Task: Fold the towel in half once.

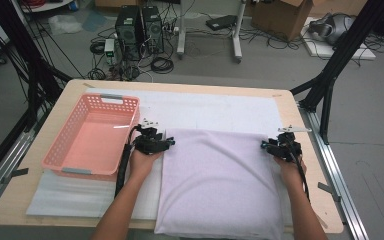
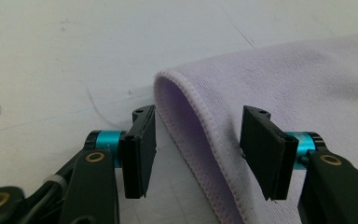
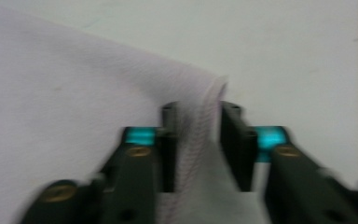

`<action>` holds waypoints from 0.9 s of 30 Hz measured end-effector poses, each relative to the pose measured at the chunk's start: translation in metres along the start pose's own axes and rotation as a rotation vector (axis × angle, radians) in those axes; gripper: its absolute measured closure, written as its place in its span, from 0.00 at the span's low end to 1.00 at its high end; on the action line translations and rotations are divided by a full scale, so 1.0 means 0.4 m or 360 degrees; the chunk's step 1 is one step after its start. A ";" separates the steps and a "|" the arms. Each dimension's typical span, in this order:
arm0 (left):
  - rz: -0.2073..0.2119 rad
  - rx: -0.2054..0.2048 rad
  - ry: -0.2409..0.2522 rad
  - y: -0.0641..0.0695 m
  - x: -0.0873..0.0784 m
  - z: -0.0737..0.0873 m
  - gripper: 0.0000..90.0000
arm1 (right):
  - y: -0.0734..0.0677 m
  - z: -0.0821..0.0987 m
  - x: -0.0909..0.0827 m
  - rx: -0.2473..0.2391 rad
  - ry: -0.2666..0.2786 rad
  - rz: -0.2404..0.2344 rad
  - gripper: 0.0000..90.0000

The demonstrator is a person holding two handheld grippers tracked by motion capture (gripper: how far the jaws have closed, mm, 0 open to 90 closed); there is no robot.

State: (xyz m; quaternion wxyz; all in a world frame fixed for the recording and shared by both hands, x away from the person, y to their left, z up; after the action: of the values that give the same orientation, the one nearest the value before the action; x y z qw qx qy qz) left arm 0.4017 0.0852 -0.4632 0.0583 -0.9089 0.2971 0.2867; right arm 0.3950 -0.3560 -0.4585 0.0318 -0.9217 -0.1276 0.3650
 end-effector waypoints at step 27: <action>-0.0020 0.0070 -0.0007 0.019 0.012 -0.019 0.95 | -0.040 0.015 -0.030 0.0017 -0.0159 -0.0226 0.94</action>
State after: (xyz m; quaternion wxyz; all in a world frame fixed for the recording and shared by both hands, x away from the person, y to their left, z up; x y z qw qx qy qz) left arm 0.4042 0.0746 -0.4592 0.0809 -0.9087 0.2974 0.2816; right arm 0.3791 -0.3439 -0.4525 0.0560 -0.8908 -0.1923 0.4079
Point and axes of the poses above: each handheld gripper's, and its own axes: x roughly forward along the jaws, z roughly out of its underside, y roughly to its right, the point moved 2 cm from there along x, roughly forward along the jaws, and after that the axes turned 11 degrees about x, right-handed, at the moved point
